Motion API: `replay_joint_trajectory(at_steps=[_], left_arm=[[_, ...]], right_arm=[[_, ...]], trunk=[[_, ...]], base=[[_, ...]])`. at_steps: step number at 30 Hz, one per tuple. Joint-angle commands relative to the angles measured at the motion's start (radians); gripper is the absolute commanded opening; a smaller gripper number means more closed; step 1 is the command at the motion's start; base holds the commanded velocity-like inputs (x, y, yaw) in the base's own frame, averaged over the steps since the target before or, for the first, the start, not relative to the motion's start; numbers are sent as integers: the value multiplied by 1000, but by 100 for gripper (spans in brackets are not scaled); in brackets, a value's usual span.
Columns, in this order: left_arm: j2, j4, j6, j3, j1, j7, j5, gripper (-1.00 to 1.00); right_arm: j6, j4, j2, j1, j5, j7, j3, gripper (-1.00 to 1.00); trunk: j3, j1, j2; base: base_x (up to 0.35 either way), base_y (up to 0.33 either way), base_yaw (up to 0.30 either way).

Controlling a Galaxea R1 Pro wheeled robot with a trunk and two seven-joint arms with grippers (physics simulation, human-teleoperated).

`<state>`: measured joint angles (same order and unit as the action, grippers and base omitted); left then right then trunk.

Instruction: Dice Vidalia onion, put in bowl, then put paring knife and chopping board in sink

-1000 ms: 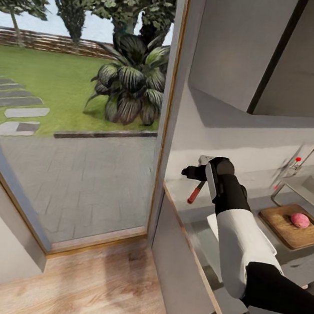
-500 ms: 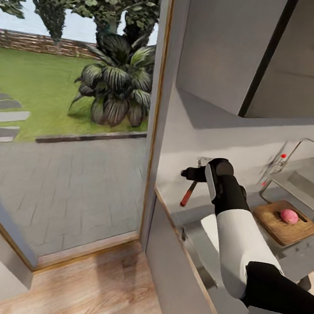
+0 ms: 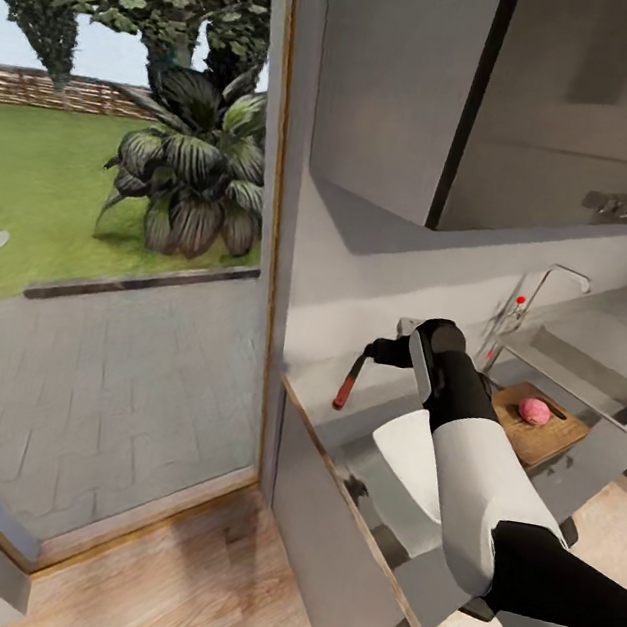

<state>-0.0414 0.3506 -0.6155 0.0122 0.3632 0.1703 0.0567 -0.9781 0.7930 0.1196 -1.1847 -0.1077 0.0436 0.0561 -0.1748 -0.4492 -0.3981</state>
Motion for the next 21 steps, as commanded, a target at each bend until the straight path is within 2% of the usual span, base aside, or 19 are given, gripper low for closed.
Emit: replay_joint_trajectory(at_steps=[1, 7, 21], left_arm=[[0, 1, -1, 2, 0, 0, 6, 100], [0, -8, -1, 2, 0, 0, 5, 100], [0, -10, -1, 2, 1, 0, 5, 100]], right_arm=[[-4, 0, 2, -1, -9, 4, 4, 100], [-4, -16, 2, -1, -9, 6, 4, 100], [-4, -24, 3, -1, -9, 8, 4, 100]], trunk=[[-1, -1, -2], [-1, -1, -2], [-17, -1, -2]], base=[[81, 221, -103], [57, 124, -32], [5, 10, 47]])
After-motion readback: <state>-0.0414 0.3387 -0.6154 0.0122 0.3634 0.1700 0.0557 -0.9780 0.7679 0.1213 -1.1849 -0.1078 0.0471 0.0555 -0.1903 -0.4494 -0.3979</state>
